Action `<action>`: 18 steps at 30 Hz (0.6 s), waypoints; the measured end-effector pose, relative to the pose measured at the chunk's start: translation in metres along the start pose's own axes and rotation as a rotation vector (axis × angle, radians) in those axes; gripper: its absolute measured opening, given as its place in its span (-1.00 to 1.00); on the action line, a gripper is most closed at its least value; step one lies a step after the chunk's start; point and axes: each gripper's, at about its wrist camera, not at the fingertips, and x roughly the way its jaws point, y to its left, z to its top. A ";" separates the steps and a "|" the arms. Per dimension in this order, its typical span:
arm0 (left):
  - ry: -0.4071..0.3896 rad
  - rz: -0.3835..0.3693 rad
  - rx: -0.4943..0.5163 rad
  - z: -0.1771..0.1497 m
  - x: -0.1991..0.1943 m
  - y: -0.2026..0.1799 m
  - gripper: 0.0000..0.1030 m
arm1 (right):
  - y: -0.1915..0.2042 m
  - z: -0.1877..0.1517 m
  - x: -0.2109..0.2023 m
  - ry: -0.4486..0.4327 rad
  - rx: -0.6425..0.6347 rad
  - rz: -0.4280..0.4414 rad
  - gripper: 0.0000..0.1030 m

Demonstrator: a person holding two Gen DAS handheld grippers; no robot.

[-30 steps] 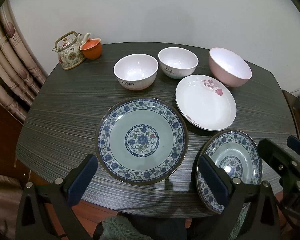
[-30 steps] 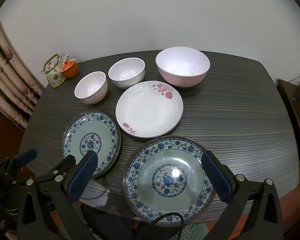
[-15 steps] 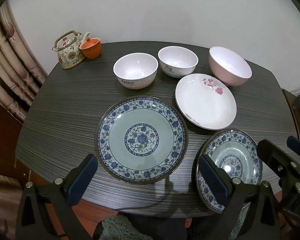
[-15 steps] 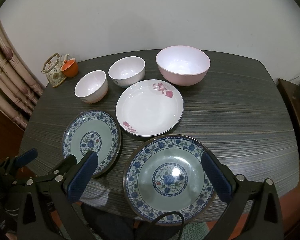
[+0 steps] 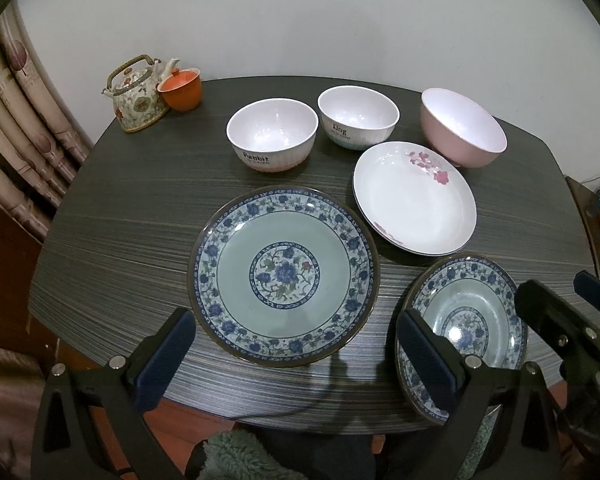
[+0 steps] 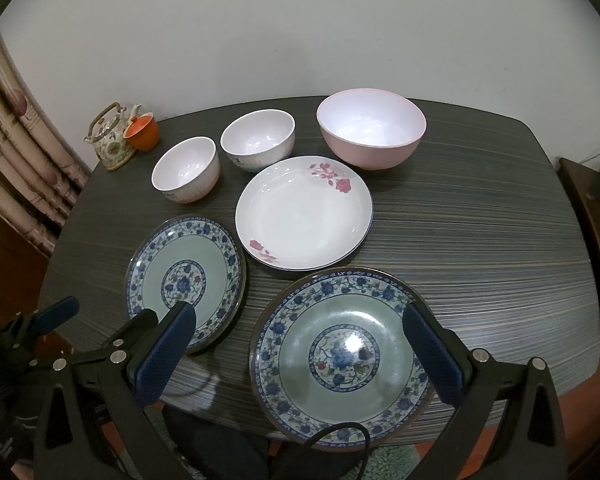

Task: Organize plates and bowls

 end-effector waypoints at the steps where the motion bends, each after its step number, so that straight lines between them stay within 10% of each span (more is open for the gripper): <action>1: 0.001 -0.006 -0.002 0.000 0.001 0.001 0.98 | 0.000 0.000 0.000 0.001 -0.001 0.000 0.99; 13: 0.049 -0.100 -0.153 0.009 0.015 0.053 0.97 | 0.000 0.006 0.013 0.022 -0.007 0.109 0.72; 18: 0.087 -0.161 -0.260 0.015 0.028 0.086 0.62 | 0.001 0.013 0.025 0.054 -0.013 0.197 0.50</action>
